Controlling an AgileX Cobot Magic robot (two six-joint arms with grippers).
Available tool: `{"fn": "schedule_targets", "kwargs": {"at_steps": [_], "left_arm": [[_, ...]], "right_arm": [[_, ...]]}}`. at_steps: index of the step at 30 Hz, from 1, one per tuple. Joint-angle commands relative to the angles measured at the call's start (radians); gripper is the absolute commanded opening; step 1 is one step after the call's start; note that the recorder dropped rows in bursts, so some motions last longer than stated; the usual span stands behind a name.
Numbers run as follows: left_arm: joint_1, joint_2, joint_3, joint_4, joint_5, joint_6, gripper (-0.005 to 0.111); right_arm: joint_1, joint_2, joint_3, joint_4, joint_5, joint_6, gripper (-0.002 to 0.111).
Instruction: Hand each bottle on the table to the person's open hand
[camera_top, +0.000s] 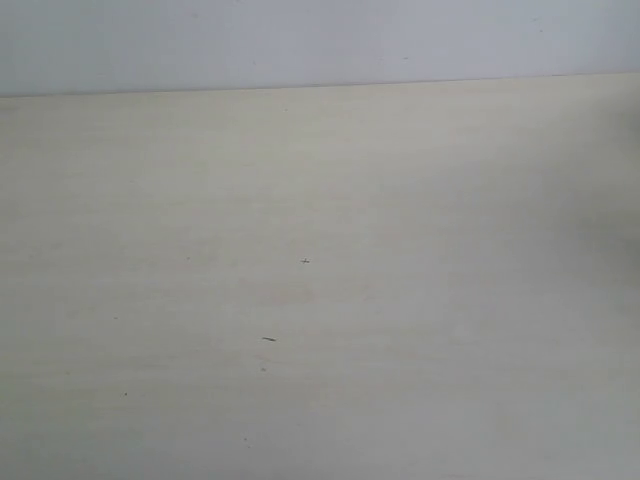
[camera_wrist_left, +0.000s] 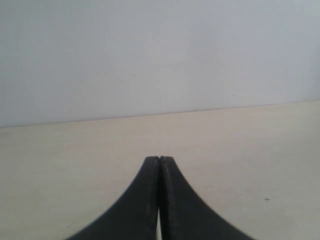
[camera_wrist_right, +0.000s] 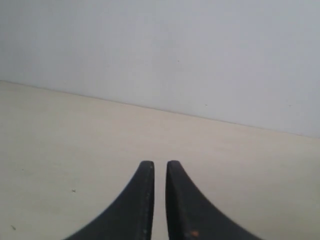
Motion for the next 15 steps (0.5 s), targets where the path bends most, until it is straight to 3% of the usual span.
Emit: {"fn": "schedule_targets", "kwargs": {"at_steps": [1, 4, 10, 15], "left_arm": [[0.002, -0.001, 0.001, -0.002, -0.001, -0.007, 0.0], [0.002, -0.001, 0.001, -0.002, -0.001, -0.007, 0.0], [0.002, -0.001, 0.001, -0.002, -0.001, -0.007, 0.0], [0.002, -0.001, 0.001, -0.002, -0.001, -0.007, 0.0]], "right_arm": [[-0.114, -0.052, 0.164, -0.028, -0.192, 0.003, 0.011], [-0.213, -0.077, 0.244, -0.017, -0.381, 0.005, 0.011], [-0.348, -0.111, 0.244, 0.065, -0.345, 0.028, 0.011], [-0.367, -0.111, 0.244, 0.056, -0.34, 0.026, 0.011]]}}
